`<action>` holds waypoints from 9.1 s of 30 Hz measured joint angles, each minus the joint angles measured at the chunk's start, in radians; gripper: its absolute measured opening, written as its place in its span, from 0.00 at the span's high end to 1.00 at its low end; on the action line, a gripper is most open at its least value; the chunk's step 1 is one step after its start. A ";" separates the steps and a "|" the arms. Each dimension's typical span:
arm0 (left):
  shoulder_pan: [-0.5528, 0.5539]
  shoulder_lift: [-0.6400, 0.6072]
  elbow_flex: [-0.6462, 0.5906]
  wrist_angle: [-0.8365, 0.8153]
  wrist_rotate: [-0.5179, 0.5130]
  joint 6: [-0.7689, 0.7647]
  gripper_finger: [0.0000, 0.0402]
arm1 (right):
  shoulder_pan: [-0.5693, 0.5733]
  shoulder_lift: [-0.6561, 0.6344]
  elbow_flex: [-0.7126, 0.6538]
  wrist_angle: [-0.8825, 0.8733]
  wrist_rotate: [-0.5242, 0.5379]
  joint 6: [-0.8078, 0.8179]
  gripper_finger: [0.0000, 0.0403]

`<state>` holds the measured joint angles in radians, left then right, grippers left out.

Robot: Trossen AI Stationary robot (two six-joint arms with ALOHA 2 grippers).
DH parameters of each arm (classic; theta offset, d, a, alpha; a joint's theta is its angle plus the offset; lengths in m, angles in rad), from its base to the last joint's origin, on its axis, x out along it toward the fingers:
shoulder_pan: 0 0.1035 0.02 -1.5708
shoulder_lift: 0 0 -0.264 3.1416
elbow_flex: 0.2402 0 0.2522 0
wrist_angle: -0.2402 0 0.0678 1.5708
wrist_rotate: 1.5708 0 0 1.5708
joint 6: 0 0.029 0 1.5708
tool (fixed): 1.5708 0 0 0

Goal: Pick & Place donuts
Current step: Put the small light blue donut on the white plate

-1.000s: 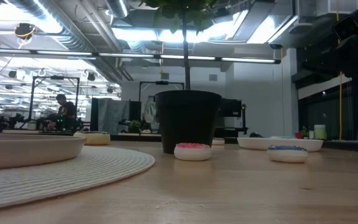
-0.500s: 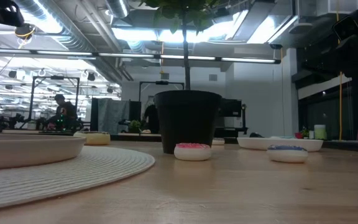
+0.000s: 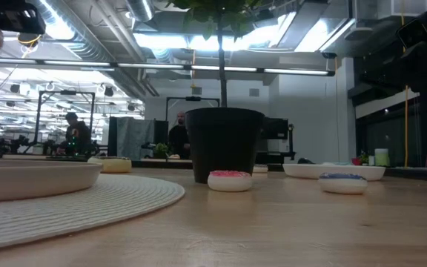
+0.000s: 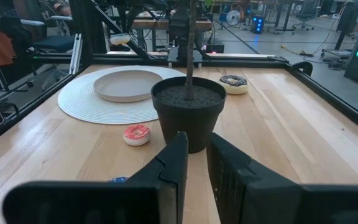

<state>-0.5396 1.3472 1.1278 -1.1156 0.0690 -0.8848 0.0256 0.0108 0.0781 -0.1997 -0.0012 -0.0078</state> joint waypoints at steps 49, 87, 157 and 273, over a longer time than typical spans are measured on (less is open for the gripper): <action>0.872 -0.133 0.001 -0.131 -0.093 0.425 1.00 | 0.000 0.000 0.000 0.000 0.000 0.000 0.84; 1.153 0.447 0.449 0.165 -0.025 0.587 1.00 | 0.000 0.000 0.000 0.000 0.000 0.000 0.84; 1.064 0.699 0.793 0.101 0.080 0.721 1.00 | 0.000 0.000 0.000 0.008 0.007 0.042 0.84; 1.188 0.692 0.933 0.094 0.054 0.699 1.00 | -0.707 1.764 1.411 -0.102 -0.385 0.475 0.54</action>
<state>0.6479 2.0396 2.0609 -1.0215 0.1226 -0.1855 -0.6815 1.7748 1.4891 -0.3019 -0.3866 0.4675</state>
